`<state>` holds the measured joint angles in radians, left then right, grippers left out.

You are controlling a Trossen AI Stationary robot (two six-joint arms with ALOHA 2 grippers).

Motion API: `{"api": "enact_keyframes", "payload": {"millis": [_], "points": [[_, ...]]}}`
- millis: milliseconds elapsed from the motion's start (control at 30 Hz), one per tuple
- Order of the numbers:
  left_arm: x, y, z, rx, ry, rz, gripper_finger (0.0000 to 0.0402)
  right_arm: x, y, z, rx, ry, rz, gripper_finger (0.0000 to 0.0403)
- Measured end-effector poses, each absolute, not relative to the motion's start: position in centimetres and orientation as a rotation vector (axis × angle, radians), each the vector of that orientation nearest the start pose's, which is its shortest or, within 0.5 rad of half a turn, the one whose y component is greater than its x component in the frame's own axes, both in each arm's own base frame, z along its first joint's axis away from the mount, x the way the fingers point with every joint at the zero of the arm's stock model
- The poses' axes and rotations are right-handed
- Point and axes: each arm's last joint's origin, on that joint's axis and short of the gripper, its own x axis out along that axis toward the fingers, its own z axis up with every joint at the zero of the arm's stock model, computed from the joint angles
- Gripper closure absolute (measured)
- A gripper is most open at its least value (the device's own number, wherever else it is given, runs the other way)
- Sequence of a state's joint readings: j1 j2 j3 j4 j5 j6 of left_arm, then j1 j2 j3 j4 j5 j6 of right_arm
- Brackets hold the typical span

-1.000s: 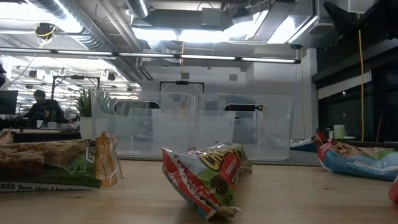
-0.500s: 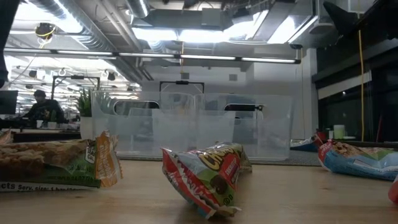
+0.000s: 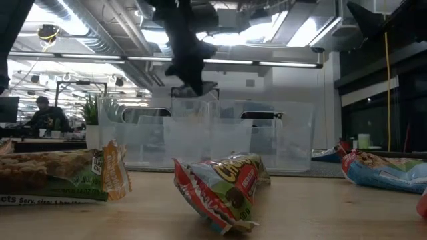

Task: Pick and place Granola Bars by type
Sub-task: Put the blue granola bar into the top transparent bin, then put the yellow granola bar into the bottom left transparent bin

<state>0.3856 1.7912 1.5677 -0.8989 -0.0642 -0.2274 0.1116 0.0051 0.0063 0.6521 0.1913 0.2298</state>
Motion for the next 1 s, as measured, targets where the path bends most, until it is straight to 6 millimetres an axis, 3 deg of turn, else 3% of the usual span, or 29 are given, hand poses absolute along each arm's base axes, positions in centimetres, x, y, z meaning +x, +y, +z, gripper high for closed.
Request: {"api": "enact_keyframes", "payload": {"millis": [100, 333, 667, 733, 833, 1000], "points": [[34.7, 13.9, 26.5, -0.394, 1.042, 0.507, 0.0389, 7.7, 0.3, 22.4, 0.321, -0.653, -0.002, 0.0059], [35.0, 13.9, 26.3, -0.409, 1.003, 0.498, 0.038, 7.7, 0.3, 22.4, 0.32, -0.653, -0.002, 0.0059], [35.2, 13.4, 26.5, -0.458, 1.001, 0.43, 0.0243, 7.7, 0.3, 22.4, 0.319, -0.653, -0.003, 0.0059], [35.2, 13.3, 27.5, -0.459, 0.988, 0.429, 0.0221, 7.7, 0.3, 22.4, 0.318, -0.653, -0.003, 0.0059], [34.9, 12.4, 30.8, -0.434, 0.918, 0.408, 0.0204, 7.8, 0.3, 22.4, 0.318, -0.652, -0.003, 0.0059], [32.3, 8.7, 37.1, -0.35, 0.875, 0.349, 0.0213, 7.8, 0.3, 22.3, 0.316, -0.644, -0.004, 0.0059]]}}
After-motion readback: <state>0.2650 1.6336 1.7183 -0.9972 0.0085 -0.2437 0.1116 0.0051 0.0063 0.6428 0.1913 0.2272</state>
